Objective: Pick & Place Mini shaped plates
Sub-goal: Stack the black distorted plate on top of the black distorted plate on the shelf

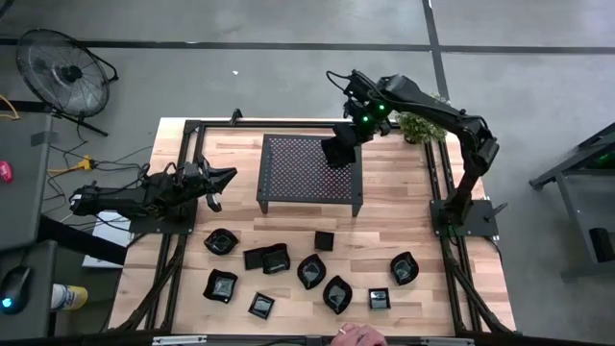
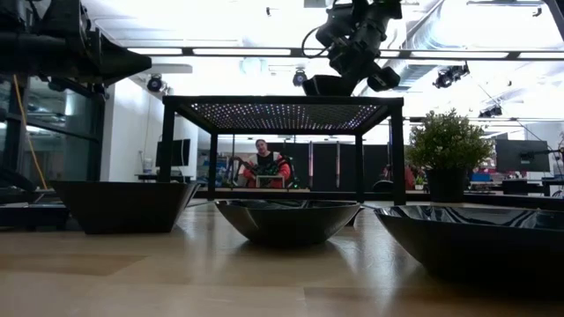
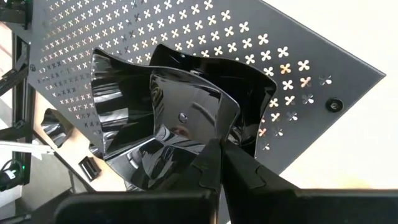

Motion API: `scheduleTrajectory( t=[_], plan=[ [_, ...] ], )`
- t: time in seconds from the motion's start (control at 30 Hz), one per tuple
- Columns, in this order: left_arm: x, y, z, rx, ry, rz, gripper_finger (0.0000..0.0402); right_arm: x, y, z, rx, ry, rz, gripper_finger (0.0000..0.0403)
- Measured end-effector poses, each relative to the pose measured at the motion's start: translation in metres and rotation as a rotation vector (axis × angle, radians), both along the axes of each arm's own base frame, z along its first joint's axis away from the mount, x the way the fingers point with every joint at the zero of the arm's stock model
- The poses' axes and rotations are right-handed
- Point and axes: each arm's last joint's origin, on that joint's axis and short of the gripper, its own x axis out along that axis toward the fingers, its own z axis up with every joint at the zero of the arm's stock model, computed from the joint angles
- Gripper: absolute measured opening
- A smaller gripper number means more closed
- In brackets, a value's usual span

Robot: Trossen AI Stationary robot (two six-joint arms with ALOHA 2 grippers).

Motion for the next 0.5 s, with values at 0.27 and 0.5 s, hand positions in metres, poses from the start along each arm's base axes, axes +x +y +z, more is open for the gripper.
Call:
scheduleTrajectory(
  t=[0.27,0.5],
  plan=[
    [0.0000,0.0000,0.0000,0.000,0.000,0.000,0.0033,-0.0001,-0.0001,-0.0001,-0.002,0.002,-0.001,0.0010],
    [0.0000,0.0000,-0.0001,0.000,0.000,0.000,0.0033,-0.0007,0.0003,-0.0003,-0.004,0.010,0.005,0.0025]
  ],
)
